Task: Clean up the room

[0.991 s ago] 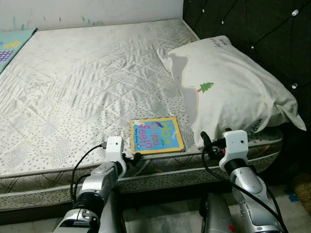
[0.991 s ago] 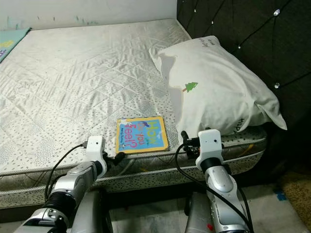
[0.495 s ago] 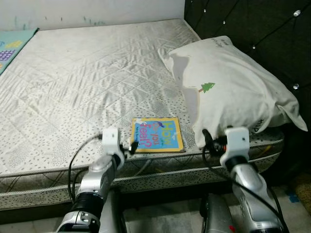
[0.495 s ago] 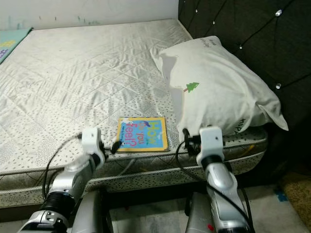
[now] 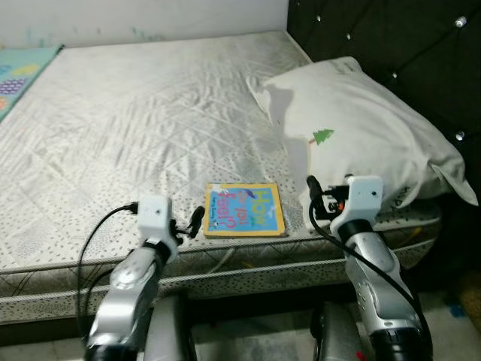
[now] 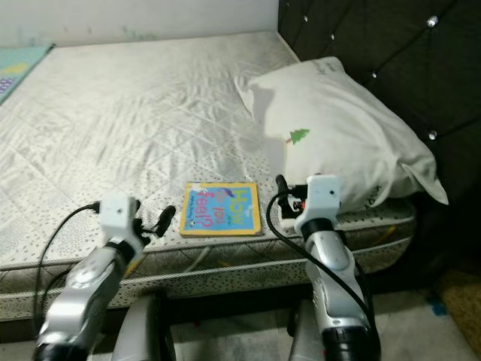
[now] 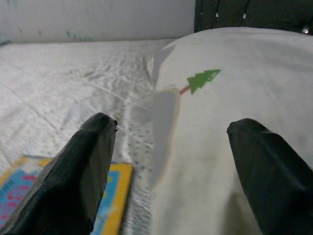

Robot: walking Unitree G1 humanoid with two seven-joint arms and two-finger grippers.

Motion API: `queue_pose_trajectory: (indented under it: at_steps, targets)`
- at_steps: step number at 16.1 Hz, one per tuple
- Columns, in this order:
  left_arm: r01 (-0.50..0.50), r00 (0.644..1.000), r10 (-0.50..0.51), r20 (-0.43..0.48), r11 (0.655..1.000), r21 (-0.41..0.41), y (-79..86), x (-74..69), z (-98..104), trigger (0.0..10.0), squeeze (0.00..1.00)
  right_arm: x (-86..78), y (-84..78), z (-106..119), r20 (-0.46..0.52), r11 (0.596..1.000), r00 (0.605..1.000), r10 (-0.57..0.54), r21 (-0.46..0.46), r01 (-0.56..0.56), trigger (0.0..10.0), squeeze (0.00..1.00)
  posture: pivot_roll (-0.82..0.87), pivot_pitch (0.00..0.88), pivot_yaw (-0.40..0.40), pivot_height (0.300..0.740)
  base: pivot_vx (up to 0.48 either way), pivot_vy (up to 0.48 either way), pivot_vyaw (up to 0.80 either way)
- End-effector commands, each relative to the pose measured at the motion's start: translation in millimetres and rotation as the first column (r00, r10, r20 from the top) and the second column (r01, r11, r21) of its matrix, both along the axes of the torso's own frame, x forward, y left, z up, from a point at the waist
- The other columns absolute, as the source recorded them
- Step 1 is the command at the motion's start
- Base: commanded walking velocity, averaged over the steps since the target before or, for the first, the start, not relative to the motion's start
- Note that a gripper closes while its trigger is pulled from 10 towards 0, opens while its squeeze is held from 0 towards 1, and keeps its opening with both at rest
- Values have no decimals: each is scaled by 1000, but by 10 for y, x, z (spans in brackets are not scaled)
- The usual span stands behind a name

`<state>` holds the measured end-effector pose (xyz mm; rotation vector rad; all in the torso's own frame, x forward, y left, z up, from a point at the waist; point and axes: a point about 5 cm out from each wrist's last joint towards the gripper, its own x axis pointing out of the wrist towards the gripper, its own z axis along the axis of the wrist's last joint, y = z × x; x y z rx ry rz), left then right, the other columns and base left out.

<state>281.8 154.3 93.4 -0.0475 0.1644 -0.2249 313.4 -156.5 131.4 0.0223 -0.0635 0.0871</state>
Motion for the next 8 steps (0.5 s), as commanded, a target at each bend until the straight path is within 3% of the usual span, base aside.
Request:
queue_pose_trajectory:
  at_steps: [1,4,8]
  targets:
    - [3,1000,-2,-20,1000,23,50,-75,-49,10000,0,47,-27,39,5,999,1000,-26,30,26,10000,0,-61,0,57,525,0,0,-544]
    - [-87,995,87,-50,996,-2,61,-190,-128,10000,0,113,-17,88,15,998,999,-35,55,34,10000,0,-66,0,55,525,0,0,-544]
    - [-95,994,95,-45,996,0,46,-198,-127,10000,0,121,-15,91,15,998,999,-35,56,34,10000,0,-64,0,53,525,0,0,-538]
